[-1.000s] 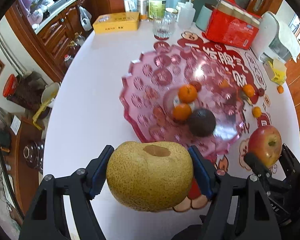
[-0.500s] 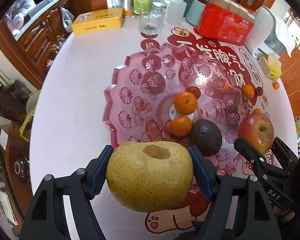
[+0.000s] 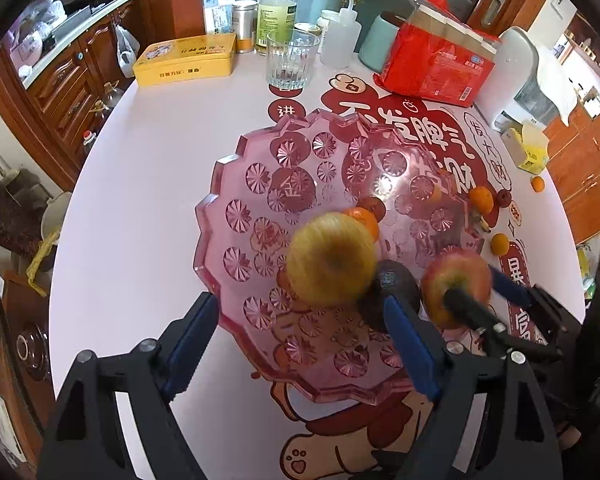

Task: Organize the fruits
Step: 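Lower the pear and apple into the pink bowl and open both tools, then withdraw both tools from the bowl toward the loose oranges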

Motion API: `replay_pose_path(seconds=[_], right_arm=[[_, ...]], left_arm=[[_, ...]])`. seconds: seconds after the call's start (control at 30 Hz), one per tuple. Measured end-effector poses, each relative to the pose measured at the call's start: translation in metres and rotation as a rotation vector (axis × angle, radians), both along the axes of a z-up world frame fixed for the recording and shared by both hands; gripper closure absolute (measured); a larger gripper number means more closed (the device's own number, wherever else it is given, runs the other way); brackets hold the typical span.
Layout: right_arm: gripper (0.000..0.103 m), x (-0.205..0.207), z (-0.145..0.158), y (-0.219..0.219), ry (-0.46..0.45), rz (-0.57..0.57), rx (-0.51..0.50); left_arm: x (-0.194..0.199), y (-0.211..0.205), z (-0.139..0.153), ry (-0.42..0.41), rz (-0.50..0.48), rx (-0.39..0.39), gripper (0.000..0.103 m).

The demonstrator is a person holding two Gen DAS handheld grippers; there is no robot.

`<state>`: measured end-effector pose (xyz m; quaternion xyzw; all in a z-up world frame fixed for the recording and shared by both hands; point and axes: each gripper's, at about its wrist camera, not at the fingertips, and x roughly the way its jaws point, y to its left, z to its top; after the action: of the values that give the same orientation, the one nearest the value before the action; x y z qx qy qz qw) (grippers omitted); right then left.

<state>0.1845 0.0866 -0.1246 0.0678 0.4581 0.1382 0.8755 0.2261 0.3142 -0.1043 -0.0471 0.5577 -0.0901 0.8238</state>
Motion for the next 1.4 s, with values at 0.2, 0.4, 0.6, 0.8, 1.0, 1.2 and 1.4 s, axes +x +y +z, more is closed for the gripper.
replay_pose_path(seconds=[0.2,0.4,0.6,0.8,1.0,1.2,1.4], right_arm=[[0.029,-0.005,0.015,-0.009,-0.047,-0.017,0.009],[0.029,-0.02,0.011,-0.028,-0.014,-0.057,0.027],[0.029,-0.041,0.0,-0.06,0.043,-0.111,0.033],[0.029,-0.059,-0.013,-0.116,0.129,-0.228,0.037],[0.029,-0.076,-0.02,-0.184,0.187,-0.322,0.042],[0.029,-0.081,-0.022,-0.266,0.259,-0.414,0.08],[0.029,-0.069,-0.013,-0.347,0.295,-0.483,0.104]], left_arm=[[-0.012,-0.009,0.009,-0.011,-0.012,-0.008,0.018],[-0.027,-0.03,0.008,0.006,-0.041,-0.014,0.017],[-0.045,-0.064,0.002,0.032,-0.086,-0.028,0.017],[-0.065,-0.108,-0.002,0.058,-0.136,-0.061,0.017],[-0.076,-0.153,-0.005,0.07,-0.135,-0.077,0.017],[-0.076,-0.197,-0.005,0.056,-0.102,-0.081,0.017],[-0.067,-0.235,-0.009,0.049,-0.075,-0.063,0.017]])
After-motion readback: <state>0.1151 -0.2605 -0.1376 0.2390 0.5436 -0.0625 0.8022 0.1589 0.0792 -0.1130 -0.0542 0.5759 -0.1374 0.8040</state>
